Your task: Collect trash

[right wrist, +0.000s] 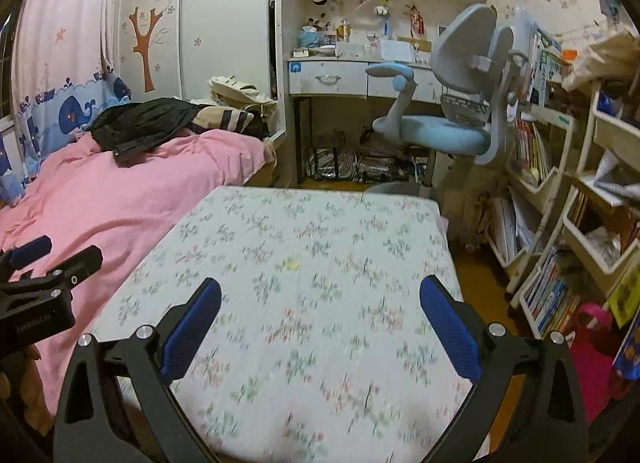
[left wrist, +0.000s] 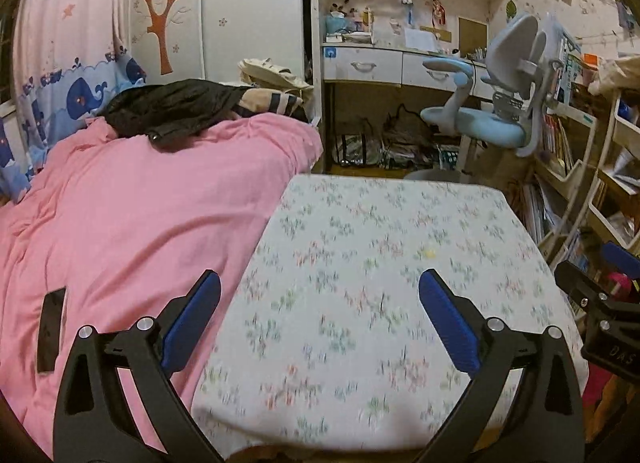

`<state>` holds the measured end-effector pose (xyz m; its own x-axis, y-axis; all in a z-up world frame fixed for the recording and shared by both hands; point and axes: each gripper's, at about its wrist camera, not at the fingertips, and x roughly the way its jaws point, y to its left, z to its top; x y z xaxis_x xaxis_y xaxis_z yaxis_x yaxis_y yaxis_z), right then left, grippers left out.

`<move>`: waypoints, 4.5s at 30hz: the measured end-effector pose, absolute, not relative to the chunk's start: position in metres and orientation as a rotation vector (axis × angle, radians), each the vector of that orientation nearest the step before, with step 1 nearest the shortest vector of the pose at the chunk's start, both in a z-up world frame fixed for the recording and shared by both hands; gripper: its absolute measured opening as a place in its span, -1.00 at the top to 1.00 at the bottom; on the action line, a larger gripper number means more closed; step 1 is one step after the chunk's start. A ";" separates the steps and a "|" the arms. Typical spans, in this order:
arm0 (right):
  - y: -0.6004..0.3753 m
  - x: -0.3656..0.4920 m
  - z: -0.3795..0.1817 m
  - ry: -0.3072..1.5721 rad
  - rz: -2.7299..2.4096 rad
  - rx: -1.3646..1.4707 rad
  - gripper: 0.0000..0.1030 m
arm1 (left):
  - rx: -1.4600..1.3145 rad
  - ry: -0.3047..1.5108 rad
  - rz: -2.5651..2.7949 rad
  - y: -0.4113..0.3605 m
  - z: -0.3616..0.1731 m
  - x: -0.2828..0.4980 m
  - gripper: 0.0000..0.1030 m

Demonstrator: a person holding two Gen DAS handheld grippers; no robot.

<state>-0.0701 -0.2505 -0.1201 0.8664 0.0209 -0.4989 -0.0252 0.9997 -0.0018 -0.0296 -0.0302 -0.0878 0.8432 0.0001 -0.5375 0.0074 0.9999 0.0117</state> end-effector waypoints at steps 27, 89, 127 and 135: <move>-0.271 -0.030 -0.123 0.517 -0.051 0.058 -0.86 | 0.047 0.518 -0.001 -0.042 -0.079 0.023 -0.86; -0.267 -0.027 -0.130 0.518 -0.060 0.033 -0.86 | 0.045 0.535 0.020 -0.043 -0.079 0.022 -0.86; -0.270 -0.029 -0.120 0.511 -0.152 -0.025 -0.86 | 0.064 0.568 0.004 -0.049 -0.086 0.026 -0.86; -0.268 -0.029 -0.120 0.516 -0.146 -0.027 -0.86 | 0.063 0.570 0.003 -0.050 -0.086 0.027 -0.86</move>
